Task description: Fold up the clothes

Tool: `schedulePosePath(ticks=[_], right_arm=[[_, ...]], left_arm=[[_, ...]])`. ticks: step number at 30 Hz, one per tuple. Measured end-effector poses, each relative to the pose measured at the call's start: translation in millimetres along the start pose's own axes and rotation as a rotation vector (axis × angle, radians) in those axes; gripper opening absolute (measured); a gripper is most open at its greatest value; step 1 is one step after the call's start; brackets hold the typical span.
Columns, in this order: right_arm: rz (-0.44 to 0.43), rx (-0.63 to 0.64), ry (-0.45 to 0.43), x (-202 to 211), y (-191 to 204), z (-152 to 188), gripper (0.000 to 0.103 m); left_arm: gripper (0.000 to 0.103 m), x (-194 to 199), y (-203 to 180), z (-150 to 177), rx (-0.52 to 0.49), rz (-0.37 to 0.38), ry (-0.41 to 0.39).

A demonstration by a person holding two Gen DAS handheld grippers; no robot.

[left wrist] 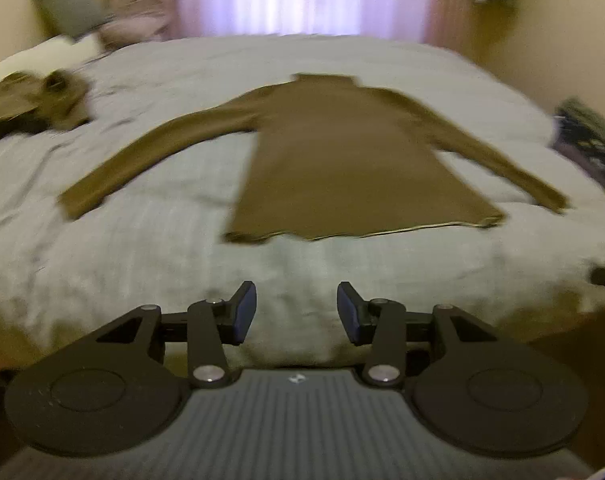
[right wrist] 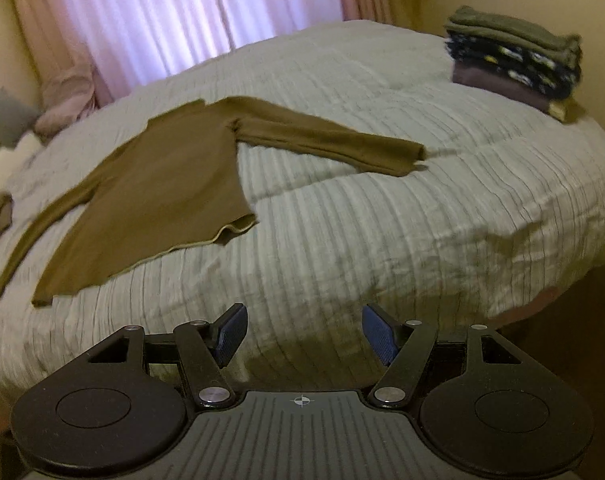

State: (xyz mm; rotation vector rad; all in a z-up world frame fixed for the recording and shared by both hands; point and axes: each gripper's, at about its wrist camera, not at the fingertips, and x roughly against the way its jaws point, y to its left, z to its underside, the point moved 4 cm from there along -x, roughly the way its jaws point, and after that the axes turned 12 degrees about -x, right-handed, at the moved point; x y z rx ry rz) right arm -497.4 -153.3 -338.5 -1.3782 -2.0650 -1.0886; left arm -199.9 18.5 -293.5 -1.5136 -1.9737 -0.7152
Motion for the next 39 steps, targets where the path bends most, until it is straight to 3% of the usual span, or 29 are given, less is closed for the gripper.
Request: schedulePosePath(ticks=[5, 10, 15, 17, 18, 22, 26, 31, 32, 33, 39], right_arm=[[-0.053, -0.187, -0.034, -1.2, -59.0, -31.0, 0.067], [-0.119, -0.39, -0.037, -16.3, -126.9, -69.1, 0.067], [-0.219, -0.598, -0.02, -51.8, -178.1, -100.8, 0.067], [-0.261, -0.685, -0.013, -68.2, -194.0, -109.2, 0.054], [-0.279, -0.733, -0.01, -77.3, -202.4, -113.1, 0.053], [-0.337, -0.872, -0.013, -105.5, -227.4, -125.6, 0.053], [-0.381, -0.94, -0.03, -122.5, -238.6, -141.2, 0.053], [-0.351, -0.947, -0.057, -128.3, -252.3, -155.0, 0.053], [-0.353, -0.945, -0.056, -128.9, -253.8, -155.9, 0.053], [-0.362, -0.939, -0.051, -130.4, -252.9, -156.4, 0.053], [-0.445, -0.881, 0.053, -146.2, -233.9, -155.2, 0.053]], left_arm=[[0.037, -25.3, -39.7, -29.9, -0.03, 0.134, -0.008], [0.037, -85.5, -103.1, -83.2, -0.032, 0.31, 0.002], [0.037, -162.3, -177.3, -126.9, -0.002, 0.532, 0.077], [0.037, -193.9, -202.7, -139.2, 0.025, 0.61, 0.114], [0.037, -209.6, -215.1, -145.4, 0.04, 0.649, 0.133], [0.036, -268.5, -252.2, -164.1, 0.115, 0.76, 0.201], [0.036, -316.2, -276.1, -173.8, 0.184, 0.802, 0.26], [0.032, -355.1, -293.7, -176.9, 0.289, 0.842, 0.315], [0.022, -357.6, -293.4, -176.0, 0.306, 0.857, 0.32], [0.0, -357.8, -291.7, -173.9, 0.312, 0.868, 0.32], [0.0, -347.5, -273.3, -158.1, 0.333, 0.895, 0.33]])
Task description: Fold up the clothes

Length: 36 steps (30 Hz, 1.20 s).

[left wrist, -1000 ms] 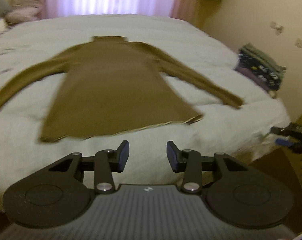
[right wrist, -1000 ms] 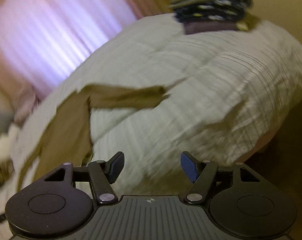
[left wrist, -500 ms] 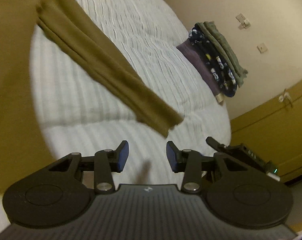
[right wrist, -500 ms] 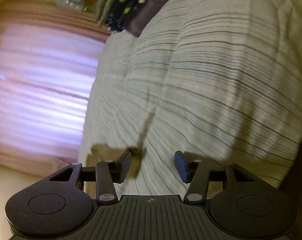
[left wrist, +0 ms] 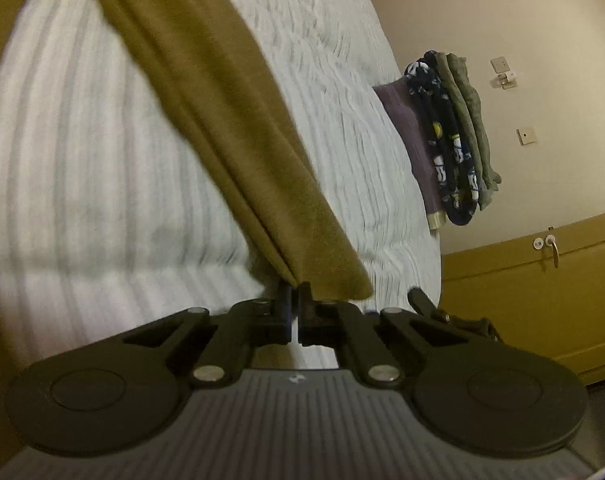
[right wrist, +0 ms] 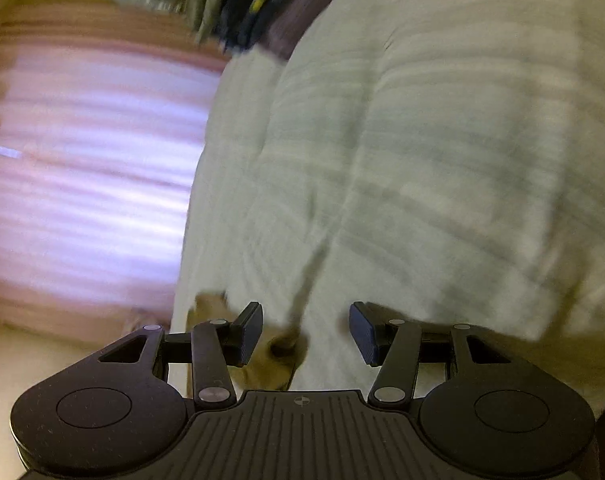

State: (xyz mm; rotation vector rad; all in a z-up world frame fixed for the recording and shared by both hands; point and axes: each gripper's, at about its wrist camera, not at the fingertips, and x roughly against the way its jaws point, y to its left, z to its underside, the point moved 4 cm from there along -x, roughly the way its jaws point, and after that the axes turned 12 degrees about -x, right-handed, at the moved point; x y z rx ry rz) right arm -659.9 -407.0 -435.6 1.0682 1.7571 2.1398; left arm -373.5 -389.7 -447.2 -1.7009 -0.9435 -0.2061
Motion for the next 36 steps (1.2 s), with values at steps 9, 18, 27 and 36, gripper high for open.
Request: schedulePosePath(ticks=[9, 18, 27, 36], right_arm=[[-0.006, -0.056, 0.136, -33.9, -2.3, 8.4, 0.039], [-0.046, 0.041, 0.098, -46.8, 7.3, -5.1, 0.001], [0.079, 0.374, -0.107, -12.1, 46.1, -4.9, 0.001], [0.383, 0.577, -0.273, -27.4, 29.1, 8.8, 0.002]], left_arm=[[0.0, -3.2, -0.1, 0.3, -0.01, -0.012, -0.004], [0.0, -2.2, -8.2, -6.1, -0.017, 0.069, -0.028], [0.0, -29.1, -14.9, -2.3, -0.057, 0.061, 0.007], [0.0, -11.1, -28.3, 4.6, -0.154, 0.017, 0.006]])
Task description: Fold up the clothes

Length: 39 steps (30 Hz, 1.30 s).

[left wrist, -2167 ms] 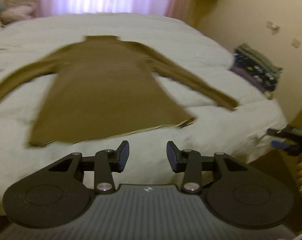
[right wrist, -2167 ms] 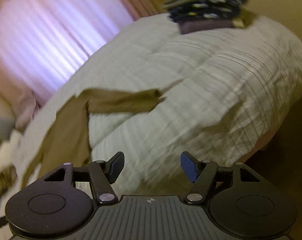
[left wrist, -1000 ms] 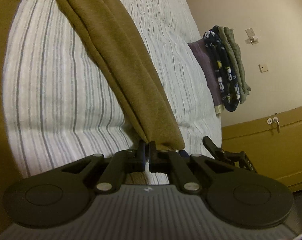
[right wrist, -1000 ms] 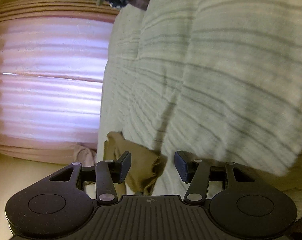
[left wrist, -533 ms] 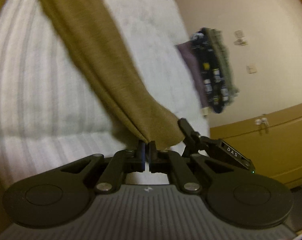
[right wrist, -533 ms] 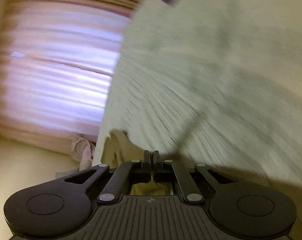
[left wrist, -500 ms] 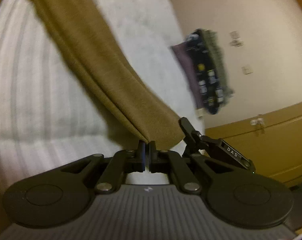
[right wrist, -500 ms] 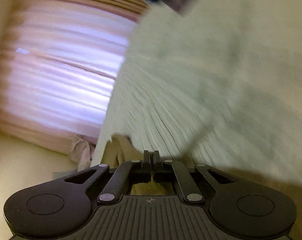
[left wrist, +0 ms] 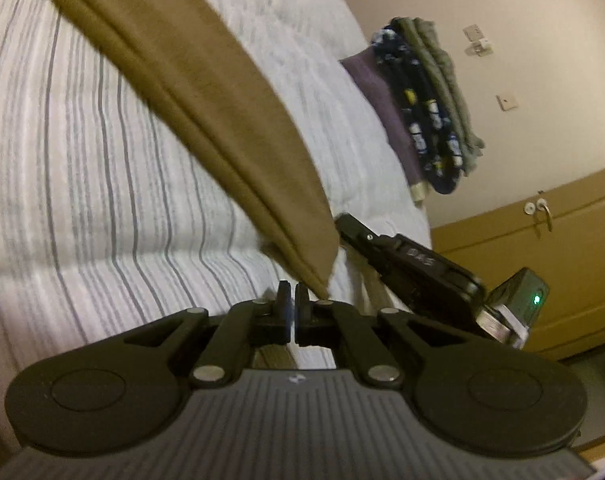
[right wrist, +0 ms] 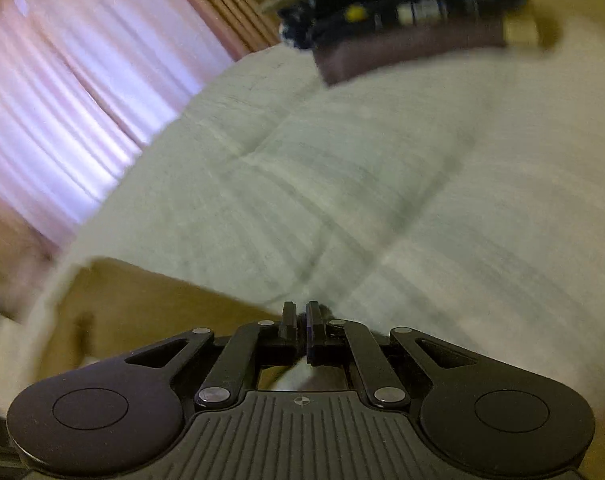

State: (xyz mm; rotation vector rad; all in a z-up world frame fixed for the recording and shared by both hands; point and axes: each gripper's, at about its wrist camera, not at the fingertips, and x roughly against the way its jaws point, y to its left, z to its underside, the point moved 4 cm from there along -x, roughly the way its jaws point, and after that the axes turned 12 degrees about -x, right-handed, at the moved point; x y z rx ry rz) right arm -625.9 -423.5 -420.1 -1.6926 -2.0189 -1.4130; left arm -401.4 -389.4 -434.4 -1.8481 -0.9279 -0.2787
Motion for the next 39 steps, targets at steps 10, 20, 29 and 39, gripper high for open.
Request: schedulePosePath(ticks=[10, 20, 29, 39], right_arm=[[-0.025, 0.445, -0.036, 25.0, 65.9, 78.8, 0.082], [0.265, 0.305, -0.032, 83.4, 47.6, 85.8, 0.082], [0.058, 0.347, 0.234, 125.1, 109.5, 190.3, 0.082], [-0.088, 0.485, 0.159, 189.1, 171.5, 231.5, 0.082]], left_arm=[[0.0, 115.7, 30.6, 29.1, -0.079, -0.332, -0.114], [0.0, 296.4, 79.3, 150.4, 0.163, -0.809, -0.179], [0.019, 365.1, 23.9, 224.1, 0.176, -0.962, -0.196], [0.031, 418.4, -19.5, 258.7, 0.11, -1.024, -0.309]])
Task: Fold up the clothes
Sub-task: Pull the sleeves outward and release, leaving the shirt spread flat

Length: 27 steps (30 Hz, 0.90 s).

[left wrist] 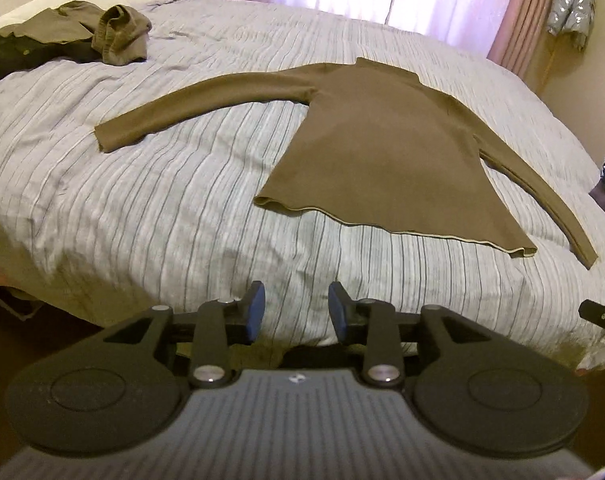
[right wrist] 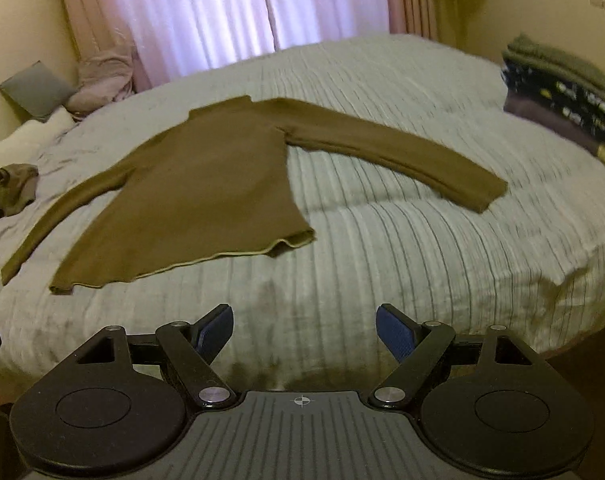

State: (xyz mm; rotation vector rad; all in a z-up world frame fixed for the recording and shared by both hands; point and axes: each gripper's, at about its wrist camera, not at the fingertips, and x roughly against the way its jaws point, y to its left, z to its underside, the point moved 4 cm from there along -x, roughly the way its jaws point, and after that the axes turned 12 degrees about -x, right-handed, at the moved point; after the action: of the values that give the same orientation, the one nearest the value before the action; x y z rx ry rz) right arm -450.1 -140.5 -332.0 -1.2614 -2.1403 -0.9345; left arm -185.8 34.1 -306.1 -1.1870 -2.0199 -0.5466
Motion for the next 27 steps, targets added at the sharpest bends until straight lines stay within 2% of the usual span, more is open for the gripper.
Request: schedulePosePath(ticks=[5, 14, 27], right_arm=[[0.023, -0.005, -0.018, 15.6, 6.6, 13.2, 0.082], [0.071, -0.013, -0.028, 30.6, -1.8, 20.8, 0.082], [0.06, 0.015, 0.006, 14.3, 10.7, 25.2, 0.082]], left_arm=[[0.036, 7.7, -0.3, 7.1, -0.028, 0.024, -0.014], [0.038, 8.1, -11.7, 6.4, -0.053, 0.068, -0.032], [0.039, -0.2, -6.9, 7.3, -0.059, 0.03, -0.013]])
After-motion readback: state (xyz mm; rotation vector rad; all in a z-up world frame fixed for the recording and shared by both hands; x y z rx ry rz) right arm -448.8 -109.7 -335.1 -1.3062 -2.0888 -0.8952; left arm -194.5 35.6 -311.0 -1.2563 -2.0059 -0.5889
